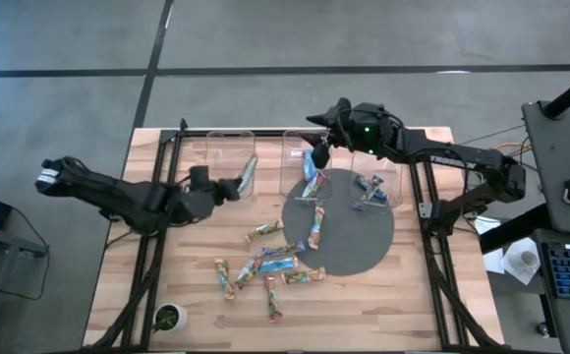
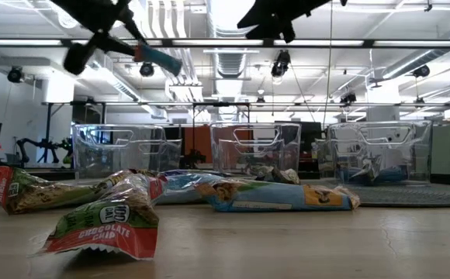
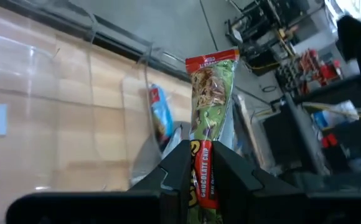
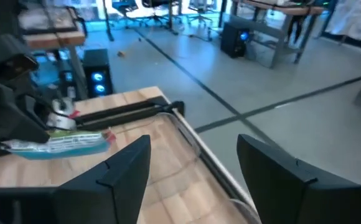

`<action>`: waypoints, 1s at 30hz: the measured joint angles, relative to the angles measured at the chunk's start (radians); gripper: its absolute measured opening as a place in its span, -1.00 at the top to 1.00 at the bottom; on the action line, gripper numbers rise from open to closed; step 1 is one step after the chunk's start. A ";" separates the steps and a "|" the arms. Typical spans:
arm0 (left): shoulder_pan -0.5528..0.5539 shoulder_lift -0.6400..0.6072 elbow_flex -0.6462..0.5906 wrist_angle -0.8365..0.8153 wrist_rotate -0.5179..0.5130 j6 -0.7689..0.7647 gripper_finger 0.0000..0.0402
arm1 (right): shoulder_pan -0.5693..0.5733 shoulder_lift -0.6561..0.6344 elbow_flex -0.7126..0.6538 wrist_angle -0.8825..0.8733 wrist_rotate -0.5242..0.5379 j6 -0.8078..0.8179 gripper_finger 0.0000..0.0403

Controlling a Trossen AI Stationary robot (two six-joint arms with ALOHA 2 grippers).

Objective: Pick and place Granola Bars by type
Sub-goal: Put the red granola bar into the middle transparent bin

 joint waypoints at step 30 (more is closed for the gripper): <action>0.327 0.700 0.355 0.399 0.368 0.250 0.78 | -0.024 -0.164 -0.081 -0.163 0.005 -0.109 -0.13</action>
